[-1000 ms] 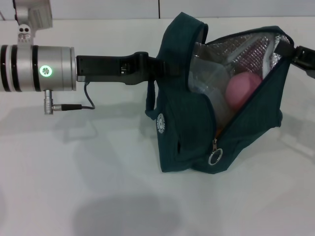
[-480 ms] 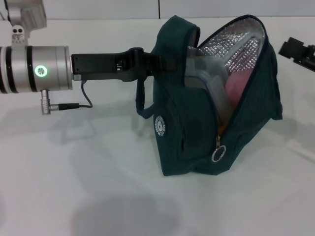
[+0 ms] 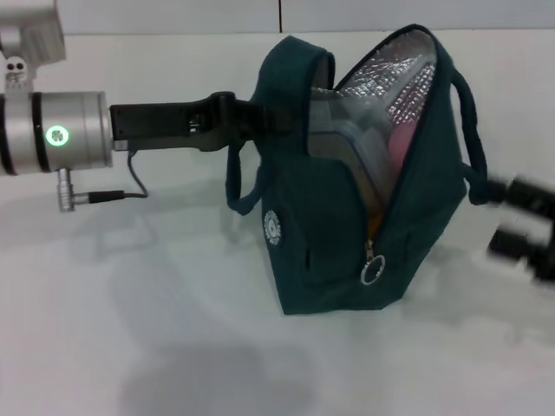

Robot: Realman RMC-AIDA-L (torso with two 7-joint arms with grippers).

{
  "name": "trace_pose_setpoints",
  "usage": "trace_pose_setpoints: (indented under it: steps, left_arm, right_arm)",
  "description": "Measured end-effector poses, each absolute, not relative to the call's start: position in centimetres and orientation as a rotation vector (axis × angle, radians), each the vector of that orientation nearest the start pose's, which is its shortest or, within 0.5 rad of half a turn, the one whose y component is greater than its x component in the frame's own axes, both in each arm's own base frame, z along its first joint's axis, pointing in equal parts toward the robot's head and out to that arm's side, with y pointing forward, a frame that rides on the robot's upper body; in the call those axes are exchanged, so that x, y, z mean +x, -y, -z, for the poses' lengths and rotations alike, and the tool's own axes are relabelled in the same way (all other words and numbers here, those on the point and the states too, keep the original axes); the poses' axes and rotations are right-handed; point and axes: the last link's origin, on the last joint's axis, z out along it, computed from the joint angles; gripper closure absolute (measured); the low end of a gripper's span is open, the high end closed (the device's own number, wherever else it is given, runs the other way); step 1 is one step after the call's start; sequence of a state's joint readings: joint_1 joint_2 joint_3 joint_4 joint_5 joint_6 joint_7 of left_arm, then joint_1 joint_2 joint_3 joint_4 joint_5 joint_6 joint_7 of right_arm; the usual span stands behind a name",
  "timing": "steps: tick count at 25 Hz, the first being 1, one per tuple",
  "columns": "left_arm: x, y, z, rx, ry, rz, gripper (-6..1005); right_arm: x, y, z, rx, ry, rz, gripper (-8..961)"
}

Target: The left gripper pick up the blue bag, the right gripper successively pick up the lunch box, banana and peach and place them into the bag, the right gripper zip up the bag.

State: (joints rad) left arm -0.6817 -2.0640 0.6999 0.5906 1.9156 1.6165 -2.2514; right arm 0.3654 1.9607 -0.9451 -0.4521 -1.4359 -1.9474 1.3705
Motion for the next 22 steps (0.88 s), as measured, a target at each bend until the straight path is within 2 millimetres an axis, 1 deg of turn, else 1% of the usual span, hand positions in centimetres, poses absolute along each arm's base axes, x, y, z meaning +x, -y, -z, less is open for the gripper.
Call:
trace_pose_setpoints:
  steps: [1,4,10,13,22]
  left_arm:
    - [-20.5,-35.8,0.0,-2.552,1.746,0.985,965]
    - [-21.3,-35.7,-0.3,-2.521,1.759,0.979,965]
    - [-22.0,-35.5,-0.5,-2.495,1.770,0.976,965]
    - [-22.1,-35.5,-0.5,-2.494,1.767,0.974,966]
    - [-22.1,-35.6,-0.7,-2.497,1.760,0.971,963]
  right_arm:
    - [26.4,-25.4,-3.2,-2.703,-0.686,-1.410,127]
    - [26.5,-24.9,-1.3,-2.785,-0.685,-1.316,125]
    - [26.9,-26.1,1.6,-2.817,-0.716,-1.124,123]
    - [26.8,-26.8,2.5,-2.814,-0.722,-1.076,122]
    - [25.4,-28.7,4.9,-2.892,-0.665,-0.933,123]
